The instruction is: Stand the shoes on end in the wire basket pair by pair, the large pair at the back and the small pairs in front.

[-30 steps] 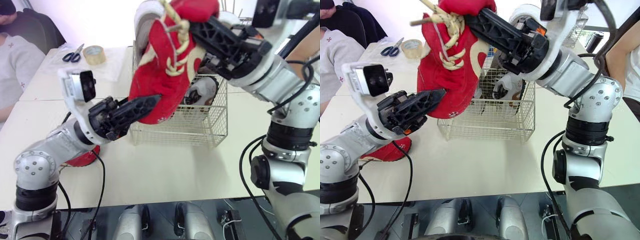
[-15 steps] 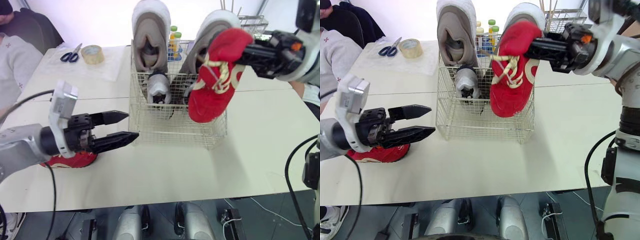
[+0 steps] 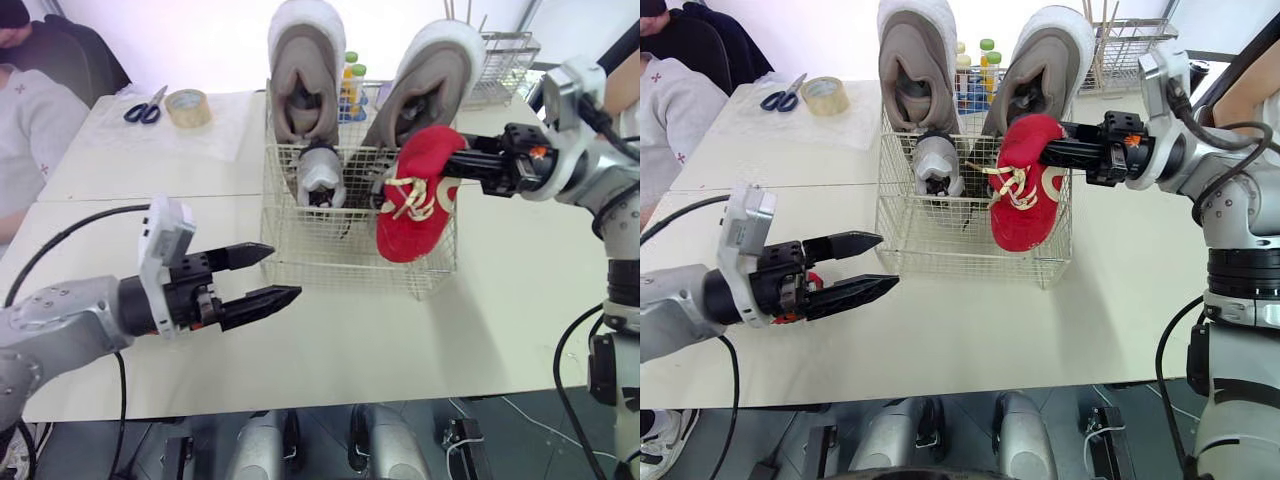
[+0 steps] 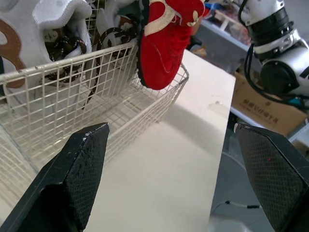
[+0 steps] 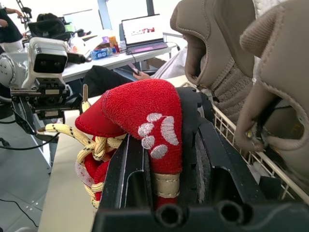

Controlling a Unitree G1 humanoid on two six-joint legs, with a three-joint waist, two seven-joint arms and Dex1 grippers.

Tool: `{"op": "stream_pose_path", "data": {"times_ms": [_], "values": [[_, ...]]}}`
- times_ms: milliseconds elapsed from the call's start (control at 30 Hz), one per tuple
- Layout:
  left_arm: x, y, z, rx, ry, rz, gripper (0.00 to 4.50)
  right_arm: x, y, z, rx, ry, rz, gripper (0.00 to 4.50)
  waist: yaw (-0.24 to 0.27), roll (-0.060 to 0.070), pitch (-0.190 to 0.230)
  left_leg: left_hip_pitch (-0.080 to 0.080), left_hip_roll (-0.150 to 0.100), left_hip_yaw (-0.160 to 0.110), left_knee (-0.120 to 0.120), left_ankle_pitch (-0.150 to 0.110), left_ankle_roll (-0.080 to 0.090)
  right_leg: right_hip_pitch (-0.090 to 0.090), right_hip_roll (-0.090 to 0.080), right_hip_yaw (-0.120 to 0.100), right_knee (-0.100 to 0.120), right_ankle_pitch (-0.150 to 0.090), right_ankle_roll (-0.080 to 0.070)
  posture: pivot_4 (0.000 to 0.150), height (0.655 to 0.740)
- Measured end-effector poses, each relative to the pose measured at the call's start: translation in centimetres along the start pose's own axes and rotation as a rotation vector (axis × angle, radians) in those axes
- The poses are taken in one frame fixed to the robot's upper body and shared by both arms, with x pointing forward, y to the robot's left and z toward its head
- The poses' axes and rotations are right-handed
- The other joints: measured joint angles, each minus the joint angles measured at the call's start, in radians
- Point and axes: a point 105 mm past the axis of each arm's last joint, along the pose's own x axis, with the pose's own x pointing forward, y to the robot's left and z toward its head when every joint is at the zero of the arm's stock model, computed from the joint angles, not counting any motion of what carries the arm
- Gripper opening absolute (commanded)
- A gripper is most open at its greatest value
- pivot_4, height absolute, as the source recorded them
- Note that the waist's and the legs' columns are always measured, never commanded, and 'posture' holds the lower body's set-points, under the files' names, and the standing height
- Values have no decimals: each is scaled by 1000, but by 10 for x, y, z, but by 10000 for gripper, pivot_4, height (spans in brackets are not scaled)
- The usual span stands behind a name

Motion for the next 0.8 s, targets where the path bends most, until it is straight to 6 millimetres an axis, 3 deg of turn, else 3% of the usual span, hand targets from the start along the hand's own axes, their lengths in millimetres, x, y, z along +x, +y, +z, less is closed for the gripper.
{"op": "stream_pose_path", "data": {"times_ms": [433,633,800], "values": [[-2,5,0,-36,-14,7,43120,-13,2,-39,89,-56,-46,6488,0,0,0,2,0,-1,0,0,0,2,0,-1,0,0,0,1500,7400],[-3,8,1,-45,-20,11,43772,-14,3,-43,87,-47,-50,34204,0,-1,-1,2,0,-1,1,0,0,3,0,-1,0,0,0,1500,7400],[-2,7,1,-45,-27,1,43772,-18,2,-40,106,-31,-71,34204,-1,0,-1,3,0,-1,1,0,0,3,0,0,0,0,0,1500,7400]]}}
